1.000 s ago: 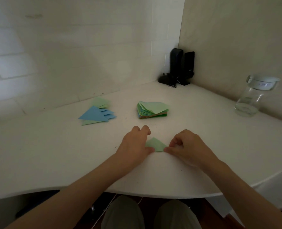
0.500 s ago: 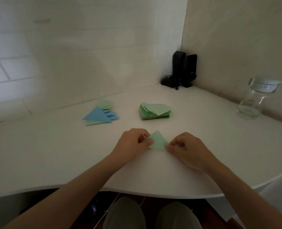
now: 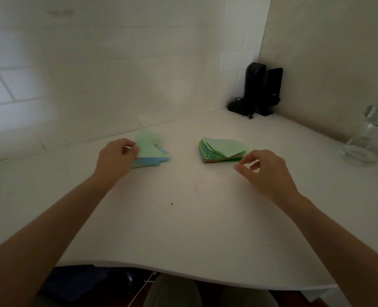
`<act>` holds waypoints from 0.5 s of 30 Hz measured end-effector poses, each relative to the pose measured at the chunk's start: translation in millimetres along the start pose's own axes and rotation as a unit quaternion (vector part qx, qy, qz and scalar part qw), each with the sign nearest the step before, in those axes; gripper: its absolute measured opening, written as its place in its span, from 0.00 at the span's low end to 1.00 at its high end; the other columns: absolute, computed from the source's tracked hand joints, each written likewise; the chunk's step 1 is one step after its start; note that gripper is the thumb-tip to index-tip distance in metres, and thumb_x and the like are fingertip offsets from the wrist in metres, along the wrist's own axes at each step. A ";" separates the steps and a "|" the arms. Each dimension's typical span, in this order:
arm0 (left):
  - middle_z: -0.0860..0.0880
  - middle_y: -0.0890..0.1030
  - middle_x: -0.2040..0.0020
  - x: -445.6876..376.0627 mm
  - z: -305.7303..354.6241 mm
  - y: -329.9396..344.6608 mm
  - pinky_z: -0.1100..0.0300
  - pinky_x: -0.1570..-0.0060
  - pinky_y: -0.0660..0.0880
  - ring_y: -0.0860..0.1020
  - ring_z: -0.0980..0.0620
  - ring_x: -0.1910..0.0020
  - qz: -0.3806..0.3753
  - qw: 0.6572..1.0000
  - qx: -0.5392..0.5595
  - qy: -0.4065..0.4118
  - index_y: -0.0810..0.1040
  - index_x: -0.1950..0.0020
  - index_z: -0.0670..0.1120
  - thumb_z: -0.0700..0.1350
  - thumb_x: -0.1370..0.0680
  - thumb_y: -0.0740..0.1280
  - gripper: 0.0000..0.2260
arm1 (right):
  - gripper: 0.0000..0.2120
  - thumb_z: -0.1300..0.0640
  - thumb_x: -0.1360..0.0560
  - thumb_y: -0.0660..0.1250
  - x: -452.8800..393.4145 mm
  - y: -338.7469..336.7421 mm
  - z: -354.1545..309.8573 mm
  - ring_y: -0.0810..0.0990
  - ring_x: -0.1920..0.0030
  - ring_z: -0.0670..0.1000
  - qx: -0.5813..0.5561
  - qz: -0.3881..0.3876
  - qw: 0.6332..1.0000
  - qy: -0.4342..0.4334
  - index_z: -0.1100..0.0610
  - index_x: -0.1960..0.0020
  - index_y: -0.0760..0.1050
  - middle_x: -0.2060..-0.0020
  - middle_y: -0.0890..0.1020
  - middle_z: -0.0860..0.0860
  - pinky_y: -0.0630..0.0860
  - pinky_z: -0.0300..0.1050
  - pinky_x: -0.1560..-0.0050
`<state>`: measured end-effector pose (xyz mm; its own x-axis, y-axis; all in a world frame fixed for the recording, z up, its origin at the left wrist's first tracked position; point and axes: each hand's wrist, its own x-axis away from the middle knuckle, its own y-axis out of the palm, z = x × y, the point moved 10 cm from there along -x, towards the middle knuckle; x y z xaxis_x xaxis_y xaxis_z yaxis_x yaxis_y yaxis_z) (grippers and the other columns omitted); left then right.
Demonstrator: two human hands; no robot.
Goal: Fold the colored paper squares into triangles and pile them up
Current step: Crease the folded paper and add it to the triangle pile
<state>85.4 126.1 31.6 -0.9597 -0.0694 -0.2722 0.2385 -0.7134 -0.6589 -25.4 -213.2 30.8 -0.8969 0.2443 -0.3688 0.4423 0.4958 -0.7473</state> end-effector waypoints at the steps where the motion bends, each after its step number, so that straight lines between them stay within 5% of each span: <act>1: 0.45 0.82 0.54 -7.6 -6.3 -3.7 0.60 0.58 0.67 0.77 0.46 0.56 0.007 1.000 -0.003 -0.007 0.80 0.48 0.45 0.47 0.22 0.66 0.08 | 0.09 0.49 0.30 0.72 -4.5 0.8 0.2 0.77 0.60 0.45 -0.004 0.012 1.000 0.000 0.51 0.53 0.79 0.54 0.79 0.49 0.72 0.41 0.56; 10: 0.47 0.81 0.56 -41.3 -31.9 13.4 0.59 0.56 0.68 0.76 0.49 0.56 0.017 1.000 -0.007 -0.025 0.80 0.51 0.47 0.49 0.25 0.69 0.07 | 0.15 0.45 0.31 0.72 -37.5 30.6 -4.3 0.77 0.56 0.48 0.009 0.026 1.000 0.003 0.51 0.48 0.80 0.51 0.75 0.50 0.74 0.43 0.54; 15: 0.50 0.79 0.54 -46.1 -36.7 20.0 0.52 0.47 0.71 0.76 0.46 0.50 0.031 0.997 -0.069 -0.012 0.78 0.53 0.51 0.51 0.26 0.69 0.06 | 0.08 0.49 0.29 0.71 -42.5 37.8 -4.2 0.78 0.56 0.51 -0.002 0.036 0.999 -0.004 0.50 0.52 0.81 0.53 0.76 0.50 0.76 0.48 0.54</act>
<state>139.9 140.7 5.2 -0.9454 -0.1280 -0.2998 0.3141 -0.6042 -0.7323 29.4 -201.4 20.6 -0.8626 0.2728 -0.4260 0.5058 0.4807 -0.7163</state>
